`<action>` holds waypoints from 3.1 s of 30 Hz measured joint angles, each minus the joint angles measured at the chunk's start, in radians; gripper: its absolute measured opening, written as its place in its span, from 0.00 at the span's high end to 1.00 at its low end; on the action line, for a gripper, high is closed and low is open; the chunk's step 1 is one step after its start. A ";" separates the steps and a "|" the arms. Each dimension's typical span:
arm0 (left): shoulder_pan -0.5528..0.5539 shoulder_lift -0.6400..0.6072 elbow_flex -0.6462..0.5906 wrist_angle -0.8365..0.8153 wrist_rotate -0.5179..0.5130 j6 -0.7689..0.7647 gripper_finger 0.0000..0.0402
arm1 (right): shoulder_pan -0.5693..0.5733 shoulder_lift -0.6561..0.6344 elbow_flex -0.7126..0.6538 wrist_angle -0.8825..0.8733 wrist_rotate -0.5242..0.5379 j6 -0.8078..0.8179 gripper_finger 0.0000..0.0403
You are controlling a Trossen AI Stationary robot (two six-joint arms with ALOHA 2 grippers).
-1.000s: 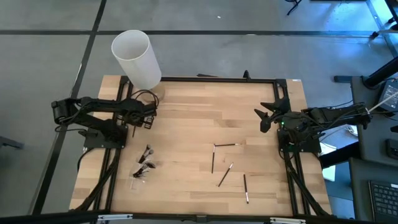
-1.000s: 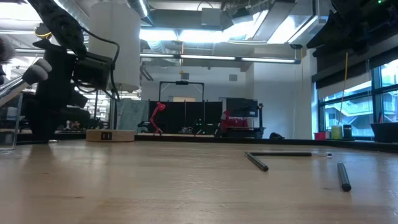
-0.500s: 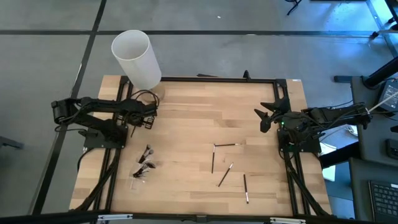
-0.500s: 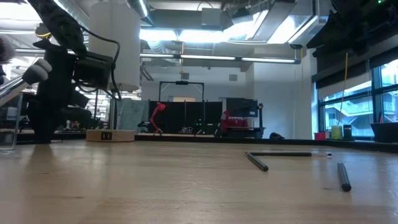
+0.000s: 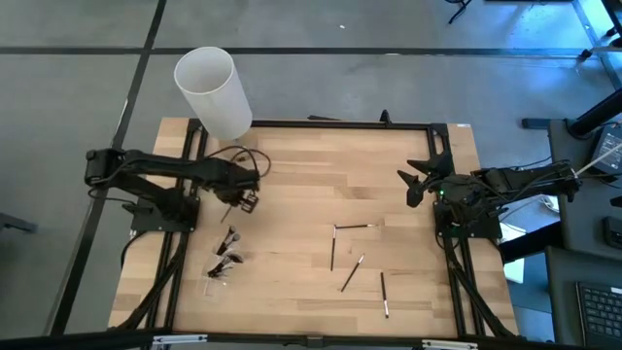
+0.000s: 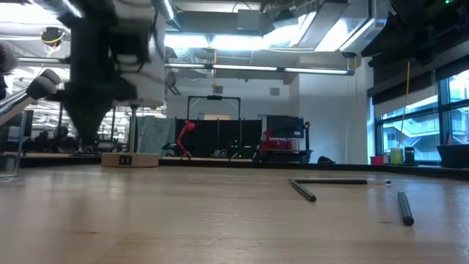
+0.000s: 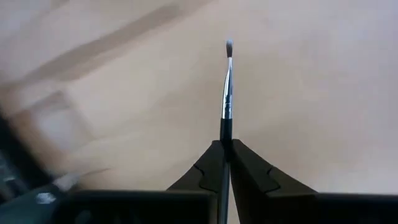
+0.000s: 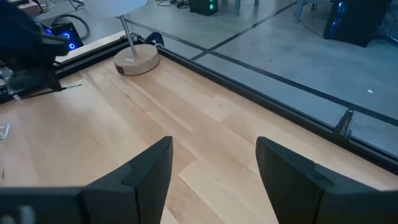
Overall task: Put items in baskets/containers
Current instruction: Put the black eyeshadow brush into the transparent organizer
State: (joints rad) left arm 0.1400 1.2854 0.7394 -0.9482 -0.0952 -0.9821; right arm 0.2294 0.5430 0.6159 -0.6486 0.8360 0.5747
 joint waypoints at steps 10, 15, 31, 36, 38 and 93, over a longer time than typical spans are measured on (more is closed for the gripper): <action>-0.312 -0.001 0.244 -0.005 -0.145 0.042 0.95 | 0.000 0.000 0.000 0.000 0.000 0.018 0.43; -0.472 -0.002 0.348 -0.004 -0.273 0.058 0.95 | 0.000 0.000 0.000 0.000 0.000 0.025 0.43; -1.062 -0.002 0.395 0.013 -0.569 -0.123 0.95 | 0.000 0.044 0.000 0.001 -0.003 0.075 0.43; -1.230 0.025 0.395 0.003 -0.732 -0.228 0.95 | 0.000 0.052 0.000 0.003 -0.003 0.080 0.43; -1.281 0.056 0.395 -0.002 -0.777 -0.258 0.95 | 0.000 0.053 0.000 0.004 -0.003 0.080 0.43; -1.214 0.255 0.530 -0.538 -0.758 -1.001 0.63 | 0.000 0.101 0.000 0.129 -0.028 0.068 0.43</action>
State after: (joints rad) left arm -1.0741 1.5402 1.2695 -1.4864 -0.8531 -1.9826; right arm 0.2295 0.6439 0.6163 -0.5197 0.8078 0.6427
